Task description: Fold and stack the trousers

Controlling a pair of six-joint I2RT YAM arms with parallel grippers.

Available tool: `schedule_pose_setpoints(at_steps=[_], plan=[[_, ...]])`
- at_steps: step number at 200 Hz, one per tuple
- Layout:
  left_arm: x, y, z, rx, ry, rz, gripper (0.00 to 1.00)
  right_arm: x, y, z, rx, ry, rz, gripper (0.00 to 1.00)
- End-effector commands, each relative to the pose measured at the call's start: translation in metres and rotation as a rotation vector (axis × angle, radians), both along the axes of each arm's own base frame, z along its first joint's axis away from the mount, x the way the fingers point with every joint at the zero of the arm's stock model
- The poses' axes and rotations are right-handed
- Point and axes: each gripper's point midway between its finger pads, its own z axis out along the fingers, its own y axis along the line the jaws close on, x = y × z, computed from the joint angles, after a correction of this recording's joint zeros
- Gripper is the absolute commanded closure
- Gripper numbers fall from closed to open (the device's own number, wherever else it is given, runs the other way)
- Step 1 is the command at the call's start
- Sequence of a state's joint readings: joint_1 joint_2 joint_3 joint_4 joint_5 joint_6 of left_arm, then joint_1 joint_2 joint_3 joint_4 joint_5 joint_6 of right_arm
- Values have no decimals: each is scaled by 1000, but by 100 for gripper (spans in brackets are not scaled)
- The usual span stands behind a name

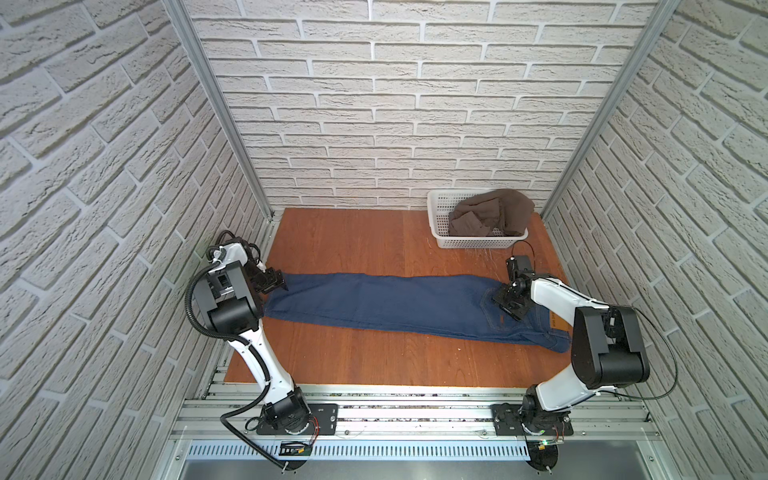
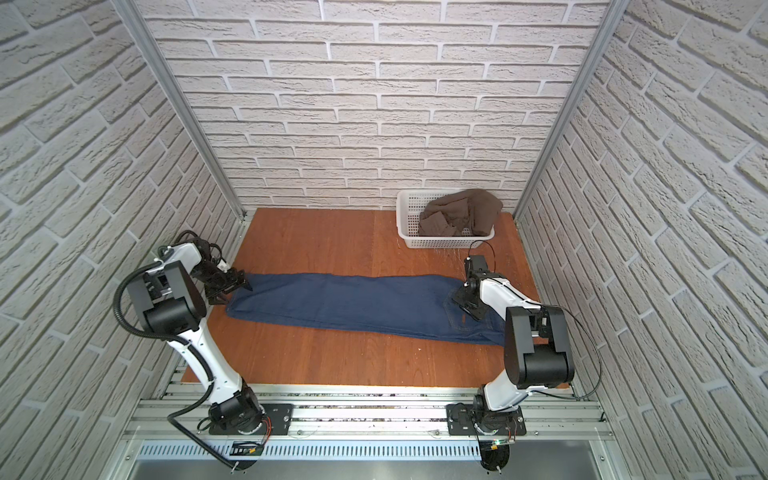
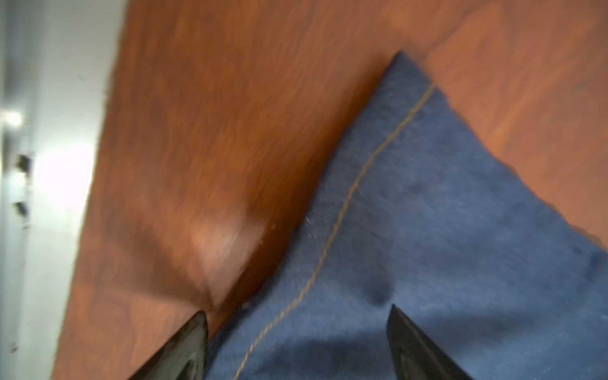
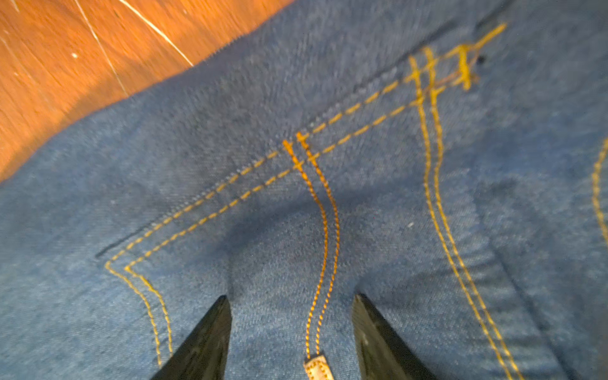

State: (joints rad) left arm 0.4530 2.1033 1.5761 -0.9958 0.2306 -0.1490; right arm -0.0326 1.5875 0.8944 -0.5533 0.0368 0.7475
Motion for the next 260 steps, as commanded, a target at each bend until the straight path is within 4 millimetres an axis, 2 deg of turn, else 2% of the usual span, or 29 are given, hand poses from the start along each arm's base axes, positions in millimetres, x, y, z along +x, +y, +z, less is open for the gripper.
schedule_pose_setpoints(at_steps=[1, 18, 33, 68, 89, 105, 110, 117, 141, 162, 205, 243, 260], plan=[[1, -18, -10, -91, 0, -29, 23, 5, 3, 8, 5, -38, 12, 40], [-2, -29, -12, -136, 5, -31, 30, 6, 4, 10, 6, -44, 13, 40], [-5, -35, -14, -170, 16, -30, 43, 7, 3, 11, 7, -48, 11, 40], [-10, -47, -16, -191, 31, -42, 61, 8, 4, 12, 9, -51, 8, 40], [-8, -48, -12, -187, 21, -41, 81, 7, 3, 10, 6, -47, 8, 40], [-5, -48, -7, -175, 6, -42, 88, 6, 4, 9, 8, -43, 10, 40], [-4, -47, -5, -164, 0, -44, 95, 6, 4, 9, 9, -43, 12, 40], [-2, -47, -2, -151, -13, -44, 98, 7, 4, 9, 10, -45, 12, 40], [7, -44, 20, -94, -86, -43, 100, 8, 8, 11, 20, -51, 23, 41], [14, -34, 43, -15, -153, -26, 100, 13, 17, 15, 40, -69, 60, 41], [13, 8, 80, 234, -184, 22, 100, 17, 38, 24, 66, -98, 143, 41], [7, 46, 107, 374, -203, 105, 100, 16, 45, 32, 66, -118, 178, 41], [4, 56, 116, 424, -188, 120, 100, 16, 44, 36, 57, -127, 190, 40]])
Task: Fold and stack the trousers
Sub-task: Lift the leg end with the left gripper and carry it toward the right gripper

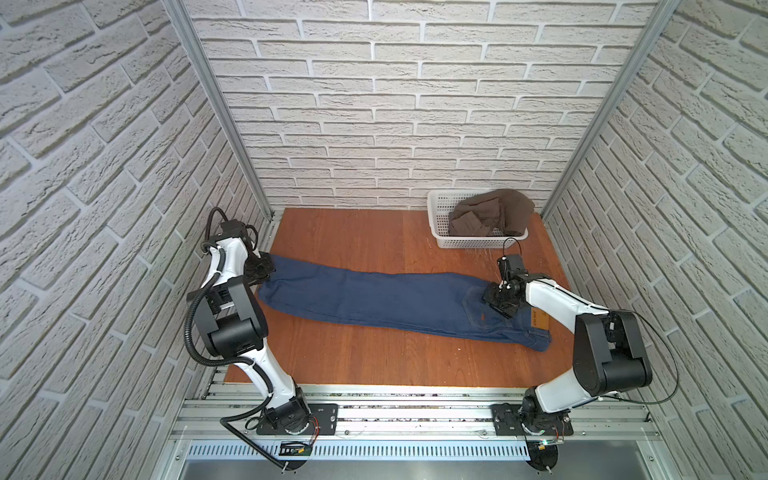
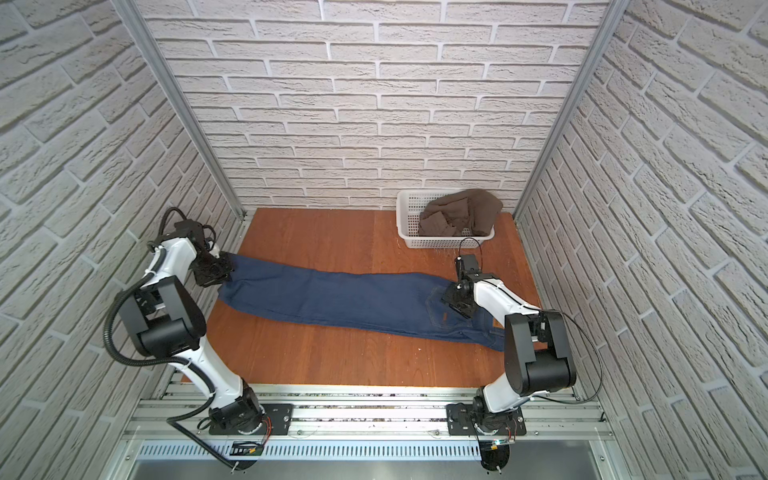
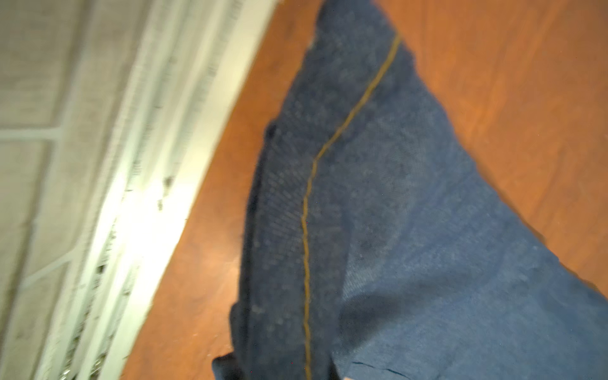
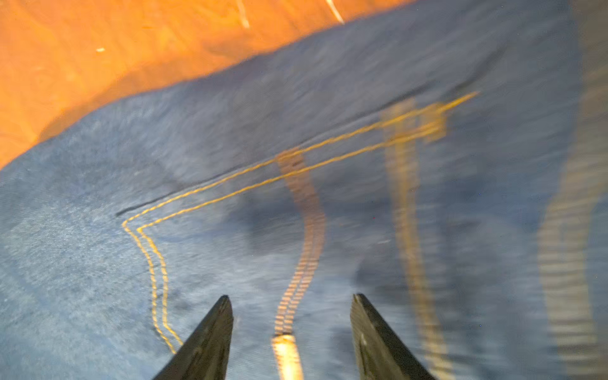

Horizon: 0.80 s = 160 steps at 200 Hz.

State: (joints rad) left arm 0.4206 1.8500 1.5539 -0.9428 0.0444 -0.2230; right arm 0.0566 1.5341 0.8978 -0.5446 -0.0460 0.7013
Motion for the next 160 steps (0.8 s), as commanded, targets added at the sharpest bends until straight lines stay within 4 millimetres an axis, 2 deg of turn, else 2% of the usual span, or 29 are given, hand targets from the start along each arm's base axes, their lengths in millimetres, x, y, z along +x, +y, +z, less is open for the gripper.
schedule_pose_setpoints(at_steps=[1, 32, 72, 112, 160], plan=[[-4, 33, 30, 144, -20, 70, 100, 9, 2, 19, -7, -65, 33, 40], [-12, 53, 45, 239, 1, 105, 100, 15, 3, 27, -18, -97, 66, 40], [-12, 50, 55, 222, -24, 88, 100, 27, 8, 33, -10, -129, 127, 40], [-6, 14, 60, 129, -65, 32, 100, 34, 15, 41, 4, -176, 181, 36], [-6, -50, 51, -9, -76, -22, 100, 33, 21, 39, 40, -176, 192, 36]])
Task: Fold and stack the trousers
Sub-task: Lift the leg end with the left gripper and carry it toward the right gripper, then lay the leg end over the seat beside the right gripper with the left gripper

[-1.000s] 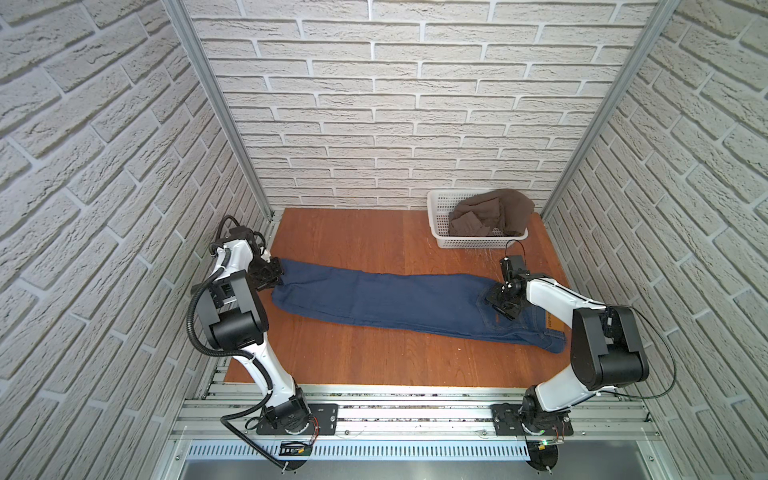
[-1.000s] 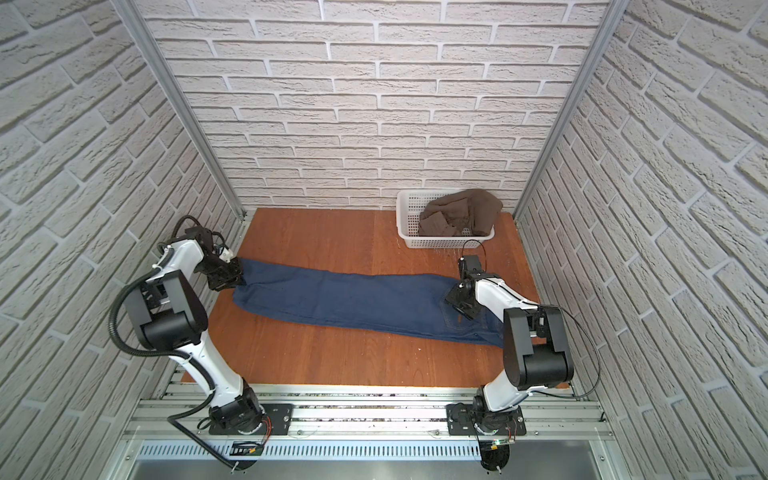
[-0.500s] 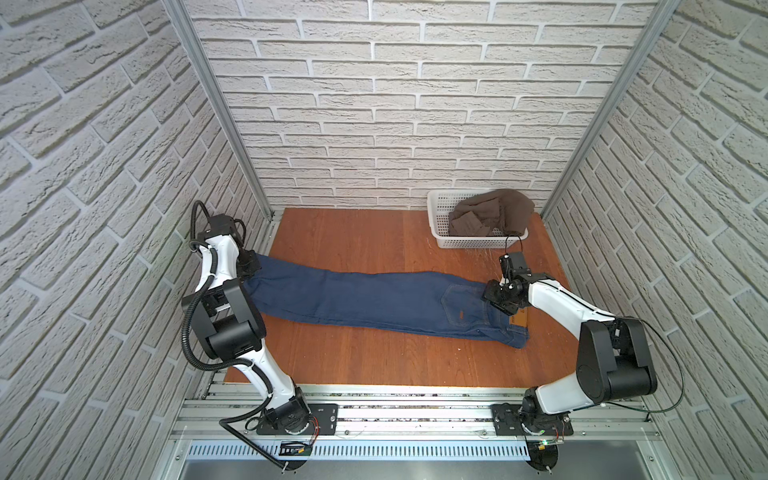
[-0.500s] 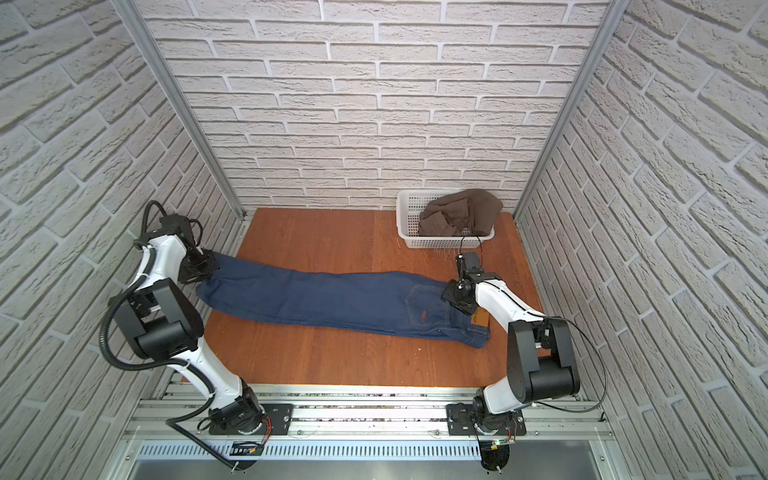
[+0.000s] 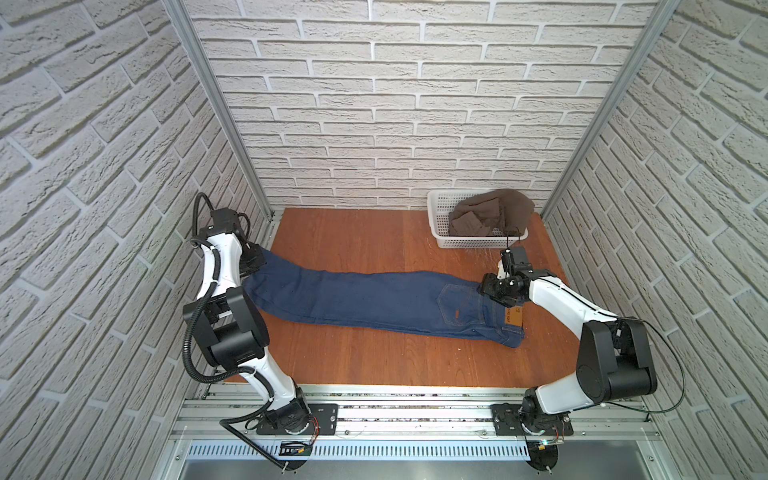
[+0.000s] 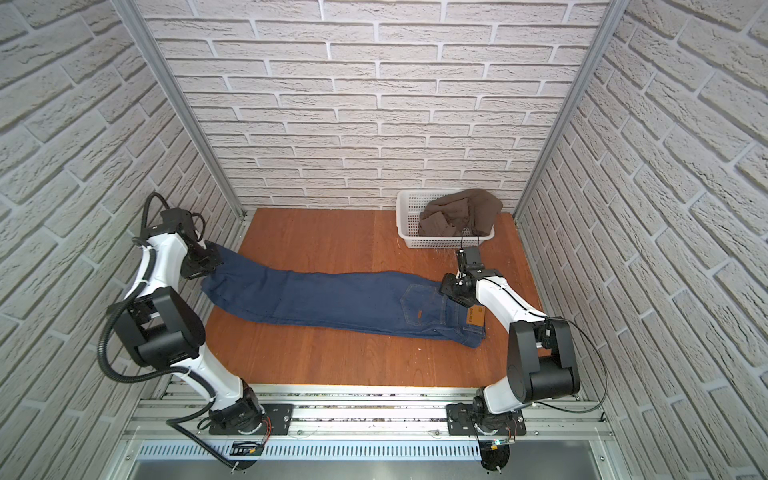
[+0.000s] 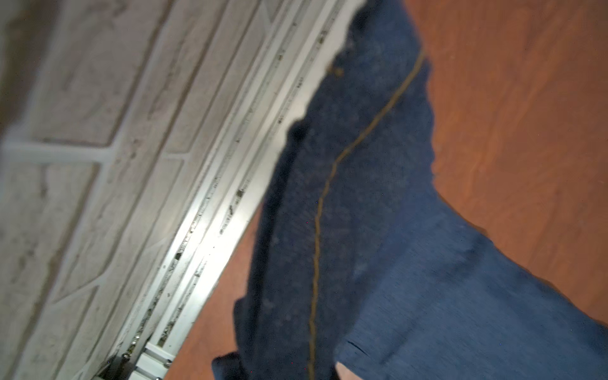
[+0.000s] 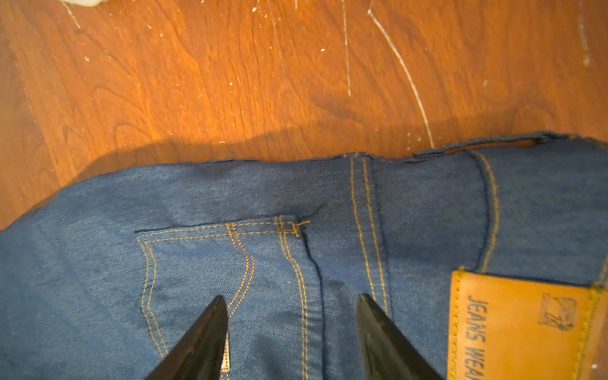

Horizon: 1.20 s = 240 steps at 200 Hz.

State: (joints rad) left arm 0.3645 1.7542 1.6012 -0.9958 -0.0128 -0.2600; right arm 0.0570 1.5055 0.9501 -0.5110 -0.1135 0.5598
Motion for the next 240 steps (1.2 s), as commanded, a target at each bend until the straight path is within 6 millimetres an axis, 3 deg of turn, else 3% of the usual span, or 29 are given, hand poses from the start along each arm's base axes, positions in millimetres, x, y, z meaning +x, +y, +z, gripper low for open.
schedule_pose_setpoints(at_steps=[1, 57, 82, 148, 170, 240], plan=[[-7, -37, 2, -84, -9, -21, 100, 8, 8, 9, 22, -50, 37, 36], [-8, -130, 16, -245, -101, -107, 100, 2, 11, 3, 42, -46, 45, 37], [-13, -163, 19, -275, -112, -129, 100, 0, 12, -1, 50, -45, 37, 37], [-28, -221, 19, -308, -133, -152, 100, -4, 17, -2, 74, -59, 27, 38], [-27, -244, 22, -316, -156, -175, 100, -5, 18, -4, 77, -55, 28, 38], [-19, -289, 30, -316, -247, -216, 100, -7, 29, -16, 97, -36, 38, 40]])
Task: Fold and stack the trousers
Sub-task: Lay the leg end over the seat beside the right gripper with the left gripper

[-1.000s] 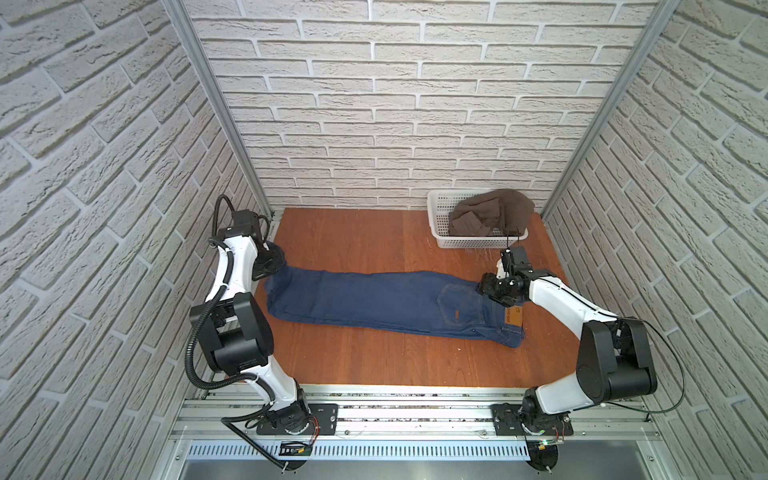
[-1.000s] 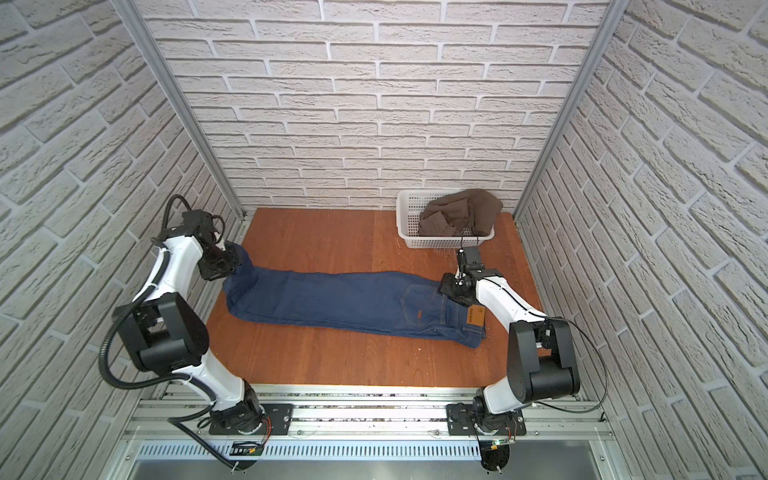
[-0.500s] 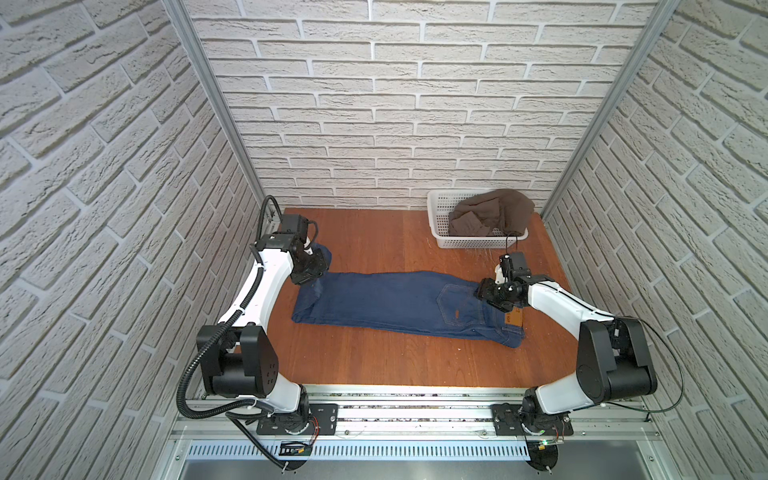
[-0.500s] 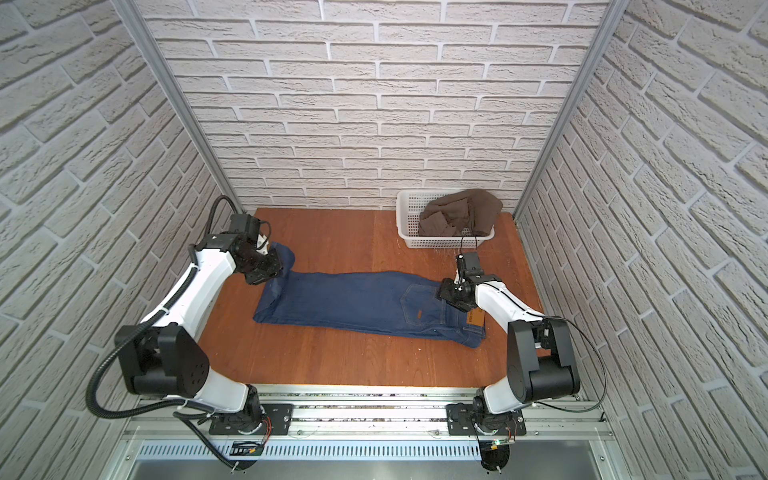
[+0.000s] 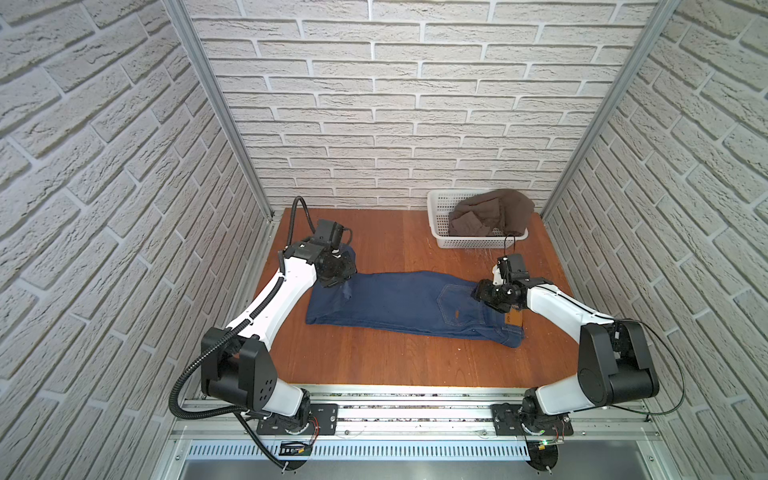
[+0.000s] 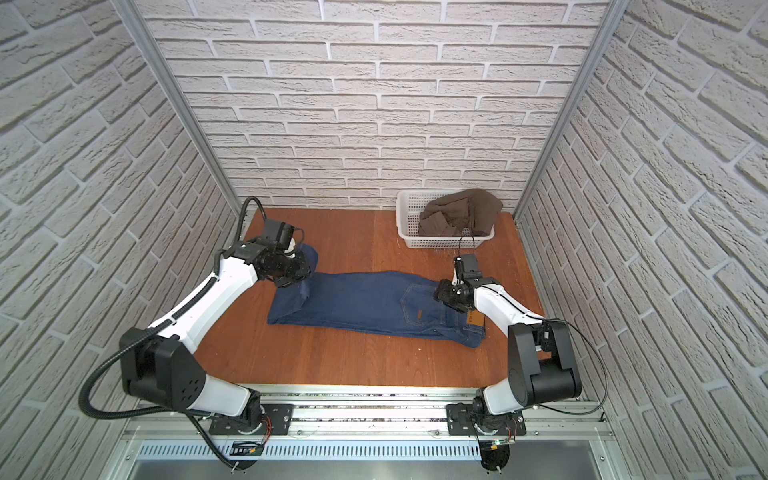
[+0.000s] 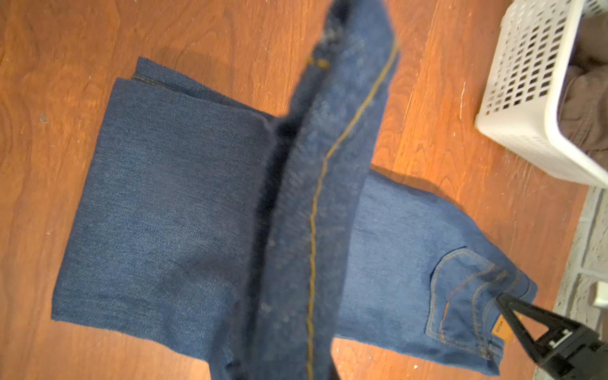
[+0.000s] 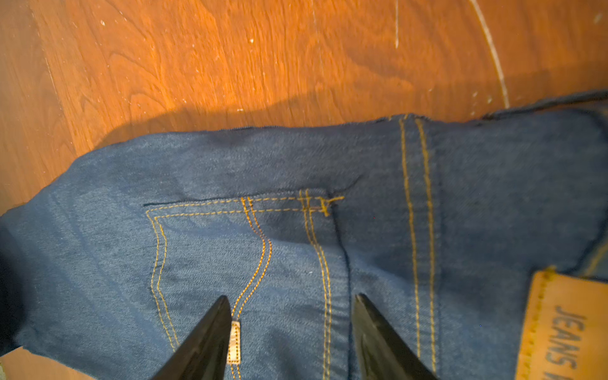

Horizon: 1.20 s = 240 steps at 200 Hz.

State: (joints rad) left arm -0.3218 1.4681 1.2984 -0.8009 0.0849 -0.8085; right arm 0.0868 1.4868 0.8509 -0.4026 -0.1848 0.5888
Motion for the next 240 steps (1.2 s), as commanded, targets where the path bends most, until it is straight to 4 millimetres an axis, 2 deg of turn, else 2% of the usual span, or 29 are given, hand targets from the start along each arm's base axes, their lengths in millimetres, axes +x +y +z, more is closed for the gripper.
schedule_pose_setpoints(at_steps=[1, 39, 70, 107, 145, 193, 240], plan=[[13, -16, 13, -18, -85, 13, 100, 2, 7, -2, 18, -16, 4, 40], [12, -54, -1, -15, -73, -48, 100, 1, 9, -5, 16, -8, 8, 40], [8, -76, -28, 6, -21, -90, 100, -1, 9, -7, 15, -4, 7, 40], [7, -85, -48, 1, 5, -83, 100, -2, 10, -8, 15, 0, 11, 40], [2, -96, -49, 9, 18, -115, 100, -2, 10, -8, 13, 3, 13, 40], [-10, -97, -54, 101, 95, -177, 100, -2, 10, -9, 10, 5, 14, 40], [-16, -103, -53, 119, 114, -200, 100, -2, 10, -9, 10, 7, 14, 40]])
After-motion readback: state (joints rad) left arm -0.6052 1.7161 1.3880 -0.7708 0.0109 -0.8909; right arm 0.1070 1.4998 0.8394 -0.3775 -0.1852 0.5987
